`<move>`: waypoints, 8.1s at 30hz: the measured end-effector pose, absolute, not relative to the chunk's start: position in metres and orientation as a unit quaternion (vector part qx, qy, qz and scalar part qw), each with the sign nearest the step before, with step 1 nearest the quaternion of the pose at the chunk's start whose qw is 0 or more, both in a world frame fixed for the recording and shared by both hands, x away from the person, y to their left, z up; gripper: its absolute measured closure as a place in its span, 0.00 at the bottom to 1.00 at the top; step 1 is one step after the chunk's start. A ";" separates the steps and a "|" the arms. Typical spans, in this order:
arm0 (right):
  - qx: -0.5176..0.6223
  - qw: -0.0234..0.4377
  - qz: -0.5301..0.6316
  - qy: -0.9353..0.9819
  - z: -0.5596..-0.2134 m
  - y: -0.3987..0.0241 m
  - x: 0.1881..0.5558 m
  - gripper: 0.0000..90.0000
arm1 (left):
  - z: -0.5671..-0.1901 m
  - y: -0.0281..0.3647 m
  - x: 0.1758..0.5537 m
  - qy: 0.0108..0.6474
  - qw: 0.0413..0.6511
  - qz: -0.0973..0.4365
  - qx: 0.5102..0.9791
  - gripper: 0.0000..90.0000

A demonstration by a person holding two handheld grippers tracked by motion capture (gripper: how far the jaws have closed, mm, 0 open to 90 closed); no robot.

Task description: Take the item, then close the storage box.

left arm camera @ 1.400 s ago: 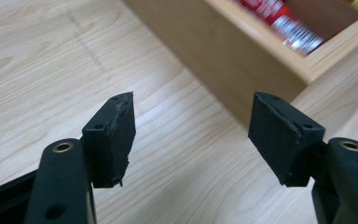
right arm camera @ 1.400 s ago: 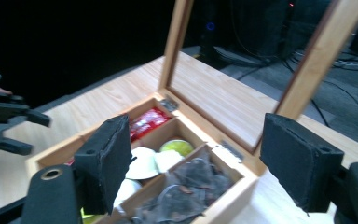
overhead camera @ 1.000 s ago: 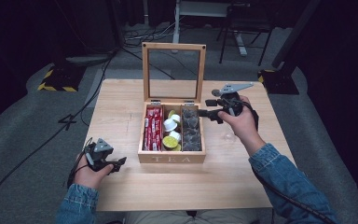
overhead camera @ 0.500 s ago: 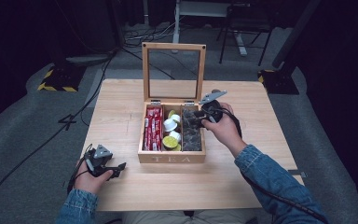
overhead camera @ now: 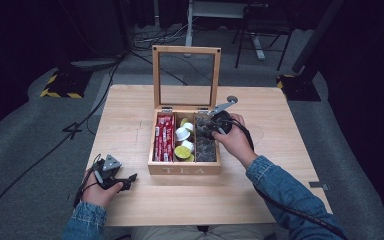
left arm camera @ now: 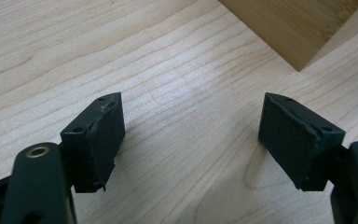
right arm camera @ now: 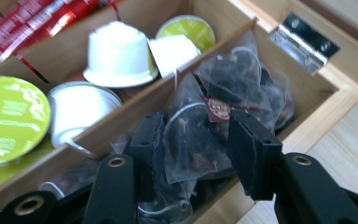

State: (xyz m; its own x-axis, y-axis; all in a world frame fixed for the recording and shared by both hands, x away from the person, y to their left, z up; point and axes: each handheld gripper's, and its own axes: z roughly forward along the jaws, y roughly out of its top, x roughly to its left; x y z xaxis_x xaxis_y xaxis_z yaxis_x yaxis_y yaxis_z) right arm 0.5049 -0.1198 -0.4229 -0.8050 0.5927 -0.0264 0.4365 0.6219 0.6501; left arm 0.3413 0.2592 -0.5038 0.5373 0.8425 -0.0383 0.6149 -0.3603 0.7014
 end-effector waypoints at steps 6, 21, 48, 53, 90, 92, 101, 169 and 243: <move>0.295 0.127 0.316 0.893 -0.426 -0.117 0.506 0.61 | -0.504 0.258 0.343 0.448 0.336 0.169 0.811 0.24; 0.283 0.142 0.300 0.900 -0.427 -0.112 0.507 0.85 | -0.504 0.257 0.344 0.453 0.336 0.170 0.808 0.23; 0.270 0.089 0.445 0.849 -0.383 -0.147 0.485 0.89 | -0.504 0.257 0.347 0.448 0.338 0.169 0.810 0.23; 0.271 0.092 0.462 0.839 -0.373 -0.161 0.480 0.89 | -0.504 0.258 0.348 0.448 0.338 0.167 0.811 0.23; 0.335 0.147 0.458 0.810 -0.353 -0.263 0.464 0.89 | -0.504 0.258 0.349 0.445 0.338 0.169 0.812 0.23; 0.338 0.148 0.456 0.810 -0.354 -0.267 0.463 0.89 | -0.504 0.258 0.349 0.447 0.339 0.167 0.811 0.23; 0.351 0.158 0.444 0.809 -0.356 -0.278 0.463 0.89 | -0.504 0.258 0.349 0.445 0.338 0.168 0.812 0.23; 0.347 0.173 0.481 0.786 -0.350 -0.265 0.480 0.33 | -0.504 0.255 0.358 0.442 0.336 0.166 0.815 0.21; 0.361 0.216 0.479 0.770 -0.295 -0.147 0.639 0.54 | -0.504 0.258 0.357 0.431 0.339 0.164 0.820 0.22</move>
State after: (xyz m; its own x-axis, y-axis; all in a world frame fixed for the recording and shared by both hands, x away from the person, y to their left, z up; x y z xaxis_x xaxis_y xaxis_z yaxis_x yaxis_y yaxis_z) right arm 0.6390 -0.1474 -0.2955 -0.6461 0.7631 0.0138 0.3491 0.2794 0.8944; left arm 0.3569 0.2582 -0.5040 0.5739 0.8186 -0.0233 0.5954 -0.3975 0.6982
